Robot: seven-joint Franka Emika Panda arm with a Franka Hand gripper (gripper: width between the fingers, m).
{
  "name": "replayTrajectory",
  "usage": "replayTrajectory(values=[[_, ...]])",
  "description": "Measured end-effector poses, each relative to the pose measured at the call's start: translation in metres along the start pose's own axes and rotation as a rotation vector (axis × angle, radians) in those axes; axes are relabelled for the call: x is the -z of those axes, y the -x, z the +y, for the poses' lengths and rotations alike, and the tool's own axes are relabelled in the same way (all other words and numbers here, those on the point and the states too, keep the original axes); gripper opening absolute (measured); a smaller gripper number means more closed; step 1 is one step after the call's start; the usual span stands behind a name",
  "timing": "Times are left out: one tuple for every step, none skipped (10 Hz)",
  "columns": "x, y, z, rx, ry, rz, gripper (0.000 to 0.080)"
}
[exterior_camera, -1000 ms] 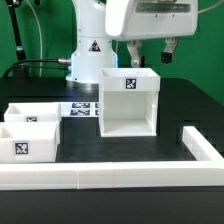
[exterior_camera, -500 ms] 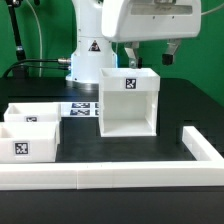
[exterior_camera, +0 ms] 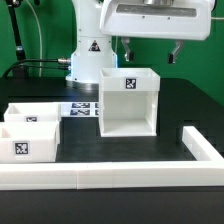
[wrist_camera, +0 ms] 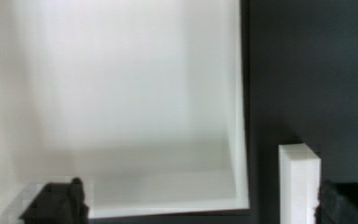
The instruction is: Assemble drawer
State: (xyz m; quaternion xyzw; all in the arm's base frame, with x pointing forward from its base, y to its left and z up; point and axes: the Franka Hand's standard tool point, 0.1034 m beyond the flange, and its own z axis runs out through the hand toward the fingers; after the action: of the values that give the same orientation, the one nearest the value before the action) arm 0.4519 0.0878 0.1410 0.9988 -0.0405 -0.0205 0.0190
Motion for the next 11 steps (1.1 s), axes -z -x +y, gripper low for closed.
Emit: replayTrajectory(values=[[0.000,0.000,0.000,0.000,0.000,0.000,0.0650],[-0.001,0.001,0.000,0.000,0.000,-0.001,0.0650],[-0.007,0.004,-0.002,0.011,-0.012,0.028,0.0650],[-0.017,0.014,-0.004,0.018,-0.016,0.034,0.0650],[-0.022,0.022,-0.009,0.029,-0.014,0.026,0.0650],[-0.025,0.025,-0.014,0.040,-0.018,0.033,0.0650],[-0.029,0.028,-0.017,0.046,-0.022,0.037,0.0650],[-0.033,0.031,-0.020,0.052,-0.025,0.038,0.0650],[-0.035,0.031,-0.022,0.056,-0.027,0.038,0.0650],[-0.038,0.032,-0.023,0.059,-0.028,0.036,0.0650],[-0.042,0.034,-0.025,0.063,-0.027,0.029,0.0650]])
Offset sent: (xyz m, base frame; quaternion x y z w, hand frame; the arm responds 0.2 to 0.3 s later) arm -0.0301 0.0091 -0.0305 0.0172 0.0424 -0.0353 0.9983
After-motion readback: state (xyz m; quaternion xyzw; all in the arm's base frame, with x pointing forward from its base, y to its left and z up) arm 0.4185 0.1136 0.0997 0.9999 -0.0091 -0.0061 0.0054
